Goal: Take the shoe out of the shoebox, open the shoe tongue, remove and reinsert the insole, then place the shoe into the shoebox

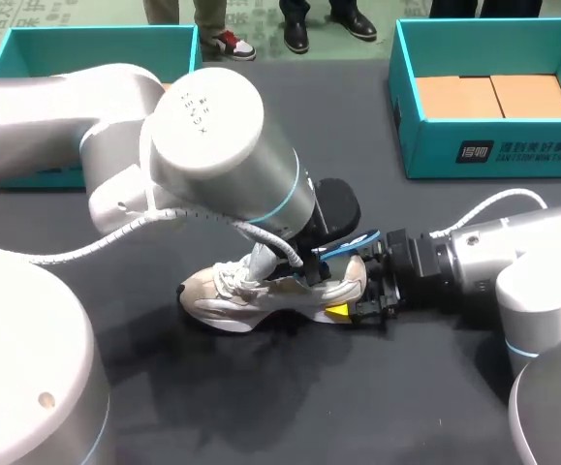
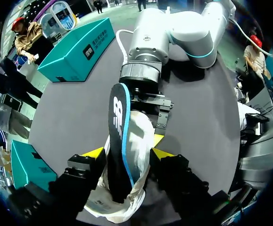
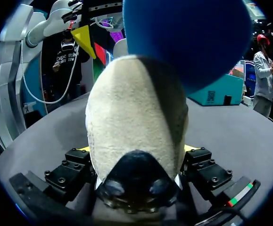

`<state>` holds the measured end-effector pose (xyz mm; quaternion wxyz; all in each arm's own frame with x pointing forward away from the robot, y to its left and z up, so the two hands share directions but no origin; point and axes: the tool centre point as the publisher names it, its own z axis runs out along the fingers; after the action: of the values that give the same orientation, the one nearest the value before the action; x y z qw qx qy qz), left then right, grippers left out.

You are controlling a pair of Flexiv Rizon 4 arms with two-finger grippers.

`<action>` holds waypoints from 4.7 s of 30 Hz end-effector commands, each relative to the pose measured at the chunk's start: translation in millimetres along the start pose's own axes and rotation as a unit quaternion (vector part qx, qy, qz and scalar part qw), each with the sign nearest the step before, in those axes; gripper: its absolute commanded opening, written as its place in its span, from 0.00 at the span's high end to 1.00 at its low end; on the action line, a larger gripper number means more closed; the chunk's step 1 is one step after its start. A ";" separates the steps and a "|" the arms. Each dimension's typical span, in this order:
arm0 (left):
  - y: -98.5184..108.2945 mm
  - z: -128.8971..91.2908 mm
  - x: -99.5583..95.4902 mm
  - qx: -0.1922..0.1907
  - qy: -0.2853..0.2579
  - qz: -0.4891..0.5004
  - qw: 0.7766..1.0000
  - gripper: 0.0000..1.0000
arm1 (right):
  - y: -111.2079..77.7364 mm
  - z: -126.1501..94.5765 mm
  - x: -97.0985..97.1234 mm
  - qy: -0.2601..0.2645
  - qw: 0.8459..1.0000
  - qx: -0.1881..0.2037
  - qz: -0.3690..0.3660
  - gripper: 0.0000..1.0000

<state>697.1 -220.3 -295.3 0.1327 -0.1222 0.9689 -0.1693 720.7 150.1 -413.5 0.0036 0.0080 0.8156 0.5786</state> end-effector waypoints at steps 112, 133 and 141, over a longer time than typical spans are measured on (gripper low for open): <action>-119.2 -41.9 3.0 0.120 0.247 0.004 0.962 1.00 | -1.2 1.9 1.3 -0.001 1.000 0.002 0.000 1.00; -143.4 -87.2 -10.4 0.190 0.276 -0.006 0.942 1.00 | -1.2 1.9 1.3 -0.001 1.000 0.002 0.000 1.00; -132.1 -131.0 -15.4 0.258 0.290 -0.064 0.919 1.00 | -1.2 1.9 1.3 -0.001 1.000 0.002 0.000 1.00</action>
<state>706.5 -328.6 -136.5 -0.1393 -0.0695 0.8976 -0.4123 720.7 150.3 -413.4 0.0036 0.0079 0.8155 0.5787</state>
